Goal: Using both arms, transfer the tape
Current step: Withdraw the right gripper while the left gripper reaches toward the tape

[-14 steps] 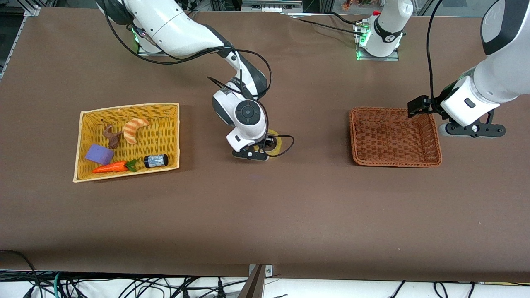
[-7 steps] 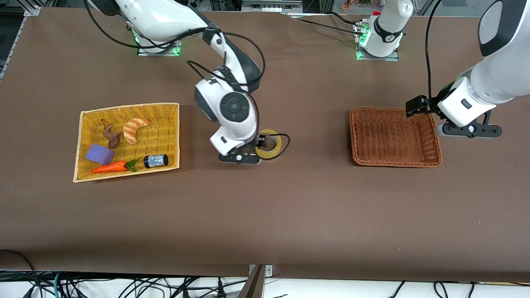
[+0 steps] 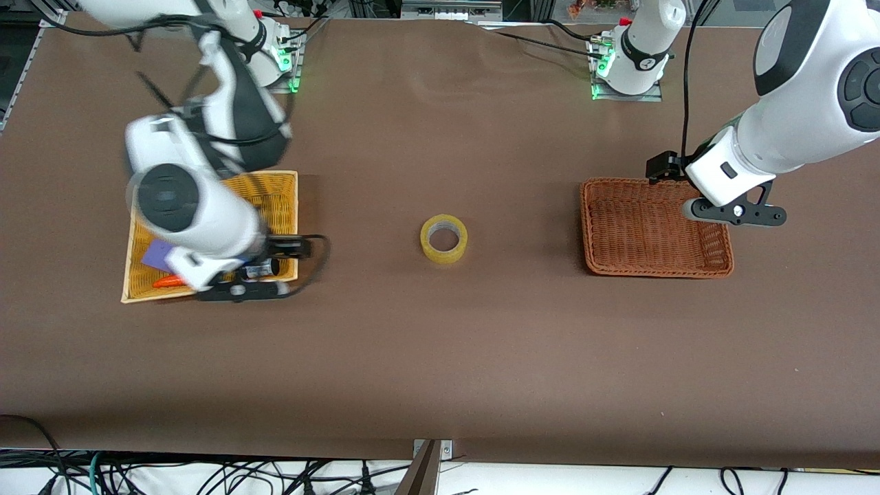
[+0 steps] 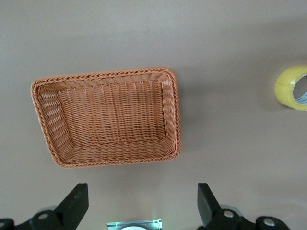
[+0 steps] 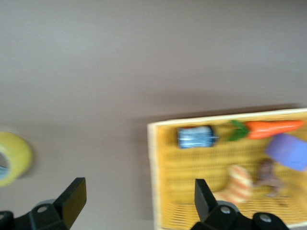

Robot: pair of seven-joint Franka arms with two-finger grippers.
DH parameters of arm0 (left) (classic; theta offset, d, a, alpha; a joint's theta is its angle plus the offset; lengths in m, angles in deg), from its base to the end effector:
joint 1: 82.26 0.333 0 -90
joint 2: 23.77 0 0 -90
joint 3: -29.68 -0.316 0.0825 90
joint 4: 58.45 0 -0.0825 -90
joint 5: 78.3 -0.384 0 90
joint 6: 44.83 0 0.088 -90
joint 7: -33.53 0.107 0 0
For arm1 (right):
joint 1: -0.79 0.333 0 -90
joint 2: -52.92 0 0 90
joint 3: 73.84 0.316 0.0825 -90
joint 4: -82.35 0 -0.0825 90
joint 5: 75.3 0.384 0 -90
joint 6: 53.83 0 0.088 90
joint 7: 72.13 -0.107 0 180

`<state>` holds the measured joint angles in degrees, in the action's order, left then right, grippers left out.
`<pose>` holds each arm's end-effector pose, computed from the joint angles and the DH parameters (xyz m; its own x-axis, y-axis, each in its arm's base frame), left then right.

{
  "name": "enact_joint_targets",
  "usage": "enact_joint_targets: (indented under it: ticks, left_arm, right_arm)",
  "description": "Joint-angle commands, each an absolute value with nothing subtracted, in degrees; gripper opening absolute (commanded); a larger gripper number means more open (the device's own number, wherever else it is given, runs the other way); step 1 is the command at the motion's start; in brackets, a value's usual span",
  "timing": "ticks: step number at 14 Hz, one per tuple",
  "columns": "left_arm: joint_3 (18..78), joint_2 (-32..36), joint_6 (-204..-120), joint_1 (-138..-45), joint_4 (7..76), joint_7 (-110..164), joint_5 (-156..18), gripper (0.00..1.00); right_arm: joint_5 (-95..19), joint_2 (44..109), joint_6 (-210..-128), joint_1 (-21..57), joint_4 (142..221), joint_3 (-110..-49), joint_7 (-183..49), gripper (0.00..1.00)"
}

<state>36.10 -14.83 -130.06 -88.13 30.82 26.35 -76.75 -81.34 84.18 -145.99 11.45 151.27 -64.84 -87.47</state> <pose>0.5709 -0.1231 0.5358 0.9698 -0.0884 -0.2273 -0.0871 -0.9961 0.0159 0.6697 0.2001 0.4585 0.9903 0.0653 -0.1228 0.0728 -0.9957 0.0571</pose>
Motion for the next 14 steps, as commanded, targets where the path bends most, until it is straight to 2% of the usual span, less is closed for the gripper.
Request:
enact_joint_targets:
  ticks: [1, 4, 7, 9, 11, 14]
  left_arm:
    - [35.84, -15.78, -133.76, -91.04, 33.83, 20.81, -74.28, 1.0]
    - [36.53, -14.38, -141.91, -94.46, 38.38, 13.43, -71.19, 1.0]
    - [41.36, -11.83, -152.63, -95.53, 44.8, 9.29, -70.58, 1.0]
    - [43.39, -10.25, -160.37, -95.88, 47.8, 2.8, -69.26, 1.0]
    - [43.75, -7.44, -163.12, -97.28, 47.81, 0.14, -69.16, 1.0]
    - [43.92, -3.22, -167.94, -100.88, 47.81, -4.6, -69.16, 1.0]
  right_arm:
    - [-81.71, 80.88, -143.05, 5.03, 151.88, -64.34, -80.06, 1.0]
    - [-81.27, 78.15, -138.93, -0.34, 151.79, -64.43, -74.18, 1.0]
    - [-81.8, 76.74, -136.19, -1.67, 151.7, -65.48, -73.19, 1.0]
    - [-82.24, 71.75, -136.71, -2.55, 152.83, -66.1, -73.19, 1.0]
    - [-81.81, 67.97, -136.97, -4.29, 155.9, -66.28, -73.19, 1.0]
    - [-79.88, 56.56, -141.7, -7.99, 166.43, -66.28, -73.45, 1.0]
